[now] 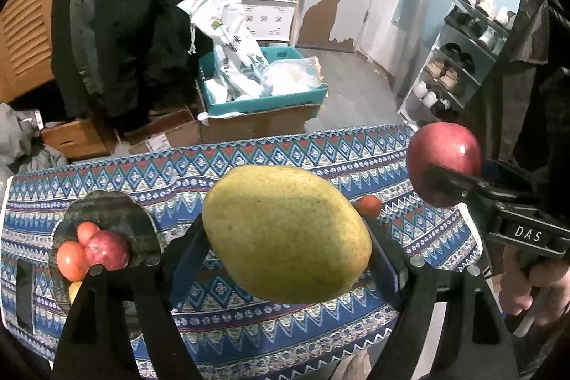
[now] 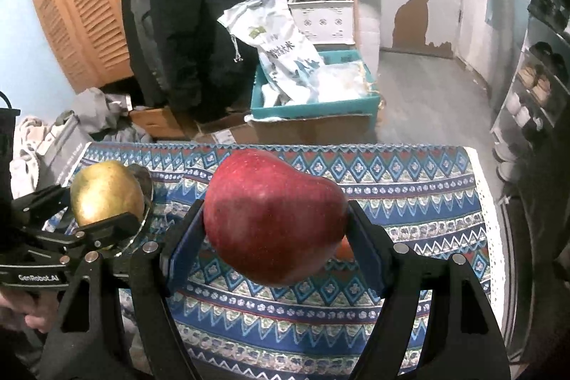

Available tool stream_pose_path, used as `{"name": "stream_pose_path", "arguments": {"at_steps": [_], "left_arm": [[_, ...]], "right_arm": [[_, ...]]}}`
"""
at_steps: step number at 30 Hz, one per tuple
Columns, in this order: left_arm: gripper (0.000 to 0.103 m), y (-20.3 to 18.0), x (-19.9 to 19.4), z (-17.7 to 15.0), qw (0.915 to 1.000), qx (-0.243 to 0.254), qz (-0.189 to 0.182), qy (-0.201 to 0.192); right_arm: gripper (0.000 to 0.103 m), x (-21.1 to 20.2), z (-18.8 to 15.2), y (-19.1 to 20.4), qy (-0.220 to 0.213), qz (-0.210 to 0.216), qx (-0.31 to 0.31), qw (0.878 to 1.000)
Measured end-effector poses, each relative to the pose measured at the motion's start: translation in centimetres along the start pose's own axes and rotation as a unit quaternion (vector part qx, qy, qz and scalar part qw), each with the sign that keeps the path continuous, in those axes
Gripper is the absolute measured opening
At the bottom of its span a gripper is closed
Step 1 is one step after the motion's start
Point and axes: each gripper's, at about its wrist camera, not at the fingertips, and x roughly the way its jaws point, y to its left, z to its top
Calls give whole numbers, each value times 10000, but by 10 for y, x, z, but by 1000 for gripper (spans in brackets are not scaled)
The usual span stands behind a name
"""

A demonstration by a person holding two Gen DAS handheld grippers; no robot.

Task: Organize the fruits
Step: 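Carry the mango with the left tool while the right tool carries the apple toward the bowl, then lower the mango into the bowl with the left tool while the right tool lowers the apple in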

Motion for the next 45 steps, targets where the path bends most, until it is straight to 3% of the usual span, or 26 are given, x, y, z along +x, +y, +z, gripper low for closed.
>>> {"name": "stream_pose_path", "arguments": {"at_steps": [12, 23, 35, 45], "left_arm": [[83, 31, -7, -8, 9996, -261, 126, 10], [83, 83, -9, -23, 9967, -637, 496, 60], [83, 141, 6, -53, 9899, -1048, 893, 348], [83, 185, 34, -81, 9792, -1472, 1157, 777]], "right_arm": [[76, 16, 15, 35, 48, 329, -146, 9993], [76, 50, 29, 86, 283, 766, -324, 9961], [76, 100, 35, 145, 681, 1148, -548, 9895], [76, 151, 27, 187, 1160, 1443, -669, 9804]]}}
